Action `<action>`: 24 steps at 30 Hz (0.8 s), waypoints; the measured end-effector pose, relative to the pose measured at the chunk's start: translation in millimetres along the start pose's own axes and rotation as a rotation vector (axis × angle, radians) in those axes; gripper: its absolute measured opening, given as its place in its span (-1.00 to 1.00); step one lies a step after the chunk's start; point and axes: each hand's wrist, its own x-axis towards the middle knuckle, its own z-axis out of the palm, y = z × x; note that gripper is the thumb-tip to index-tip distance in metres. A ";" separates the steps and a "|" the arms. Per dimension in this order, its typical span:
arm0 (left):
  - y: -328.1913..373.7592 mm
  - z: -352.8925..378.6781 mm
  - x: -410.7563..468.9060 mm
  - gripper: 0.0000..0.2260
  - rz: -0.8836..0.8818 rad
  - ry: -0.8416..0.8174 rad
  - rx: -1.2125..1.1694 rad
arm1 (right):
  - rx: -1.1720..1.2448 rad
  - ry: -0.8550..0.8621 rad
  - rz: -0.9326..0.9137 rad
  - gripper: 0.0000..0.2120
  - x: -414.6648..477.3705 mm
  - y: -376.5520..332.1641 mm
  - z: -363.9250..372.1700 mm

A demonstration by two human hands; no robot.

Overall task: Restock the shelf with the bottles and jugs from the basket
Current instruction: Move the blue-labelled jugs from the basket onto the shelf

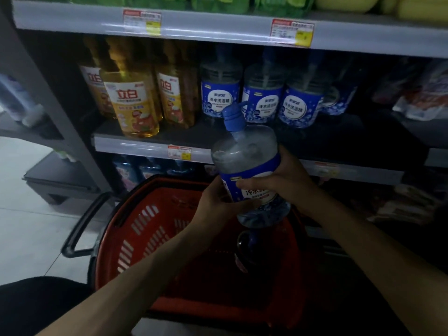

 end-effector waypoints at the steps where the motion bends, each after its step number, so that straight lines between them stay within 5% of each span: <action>1: 0.4 5.1 1.8 -0.37 0.019 0.003 0.001 | -0.018 0.008 -0.001 -0.26 0.1 1.4 -4.4; 18: 28.2 92.4 53.3 -0.31 0.311 0.036 0.285 | -0.386 0.343 -0.243 -0.05 -40.2 19.6 -101.1; 24: 50.6 129.4 82.7 -0.36 0.458 0.012 0.355 | -0.272 0.505 -0.257 0.00 -37.8 27.5 -135.1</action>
